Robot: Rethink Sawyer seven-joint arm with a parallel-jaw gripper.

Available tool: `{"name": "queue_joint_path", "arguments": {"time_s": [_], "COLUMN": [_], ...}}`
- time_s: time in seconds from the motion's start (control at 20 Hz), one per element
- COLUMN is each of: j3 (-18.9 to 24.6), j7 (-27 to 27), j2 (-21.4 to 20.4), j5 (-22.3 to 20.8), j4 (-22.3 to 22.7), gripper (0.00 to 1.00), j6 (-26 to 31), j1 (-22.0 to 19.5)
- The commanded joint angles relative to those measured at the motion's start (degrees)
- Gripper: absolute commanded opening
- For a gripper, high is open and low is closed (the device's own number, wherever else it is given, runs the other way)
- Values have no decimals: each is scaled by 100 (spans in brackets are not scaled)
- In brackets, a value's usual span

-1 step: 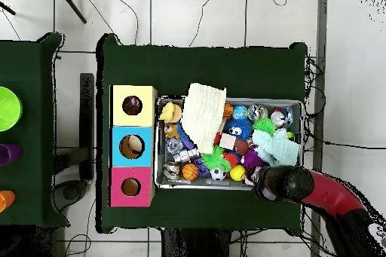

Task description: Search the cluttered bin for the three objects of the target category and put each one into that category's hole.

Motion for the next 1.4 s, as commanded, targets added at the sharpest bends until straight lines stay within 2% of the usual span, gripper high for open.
{"name": "queue_joint_path", "arguments": {"time_s": [0.05, 0.95, 1.2, 1.4], "j3": [334, 325, 339, 346], "j7": [-1162, -1076, -1128, -1141], "j2": [219, 208, -48, -87], "j5": [-450, -523, -351, -220], "j4": [471, 539, 191, -106], "gripper": [0, 0, 0, 0], "j6": [452, 297, 927, 1349], "j1": [-45, -51, 248, 404]}}
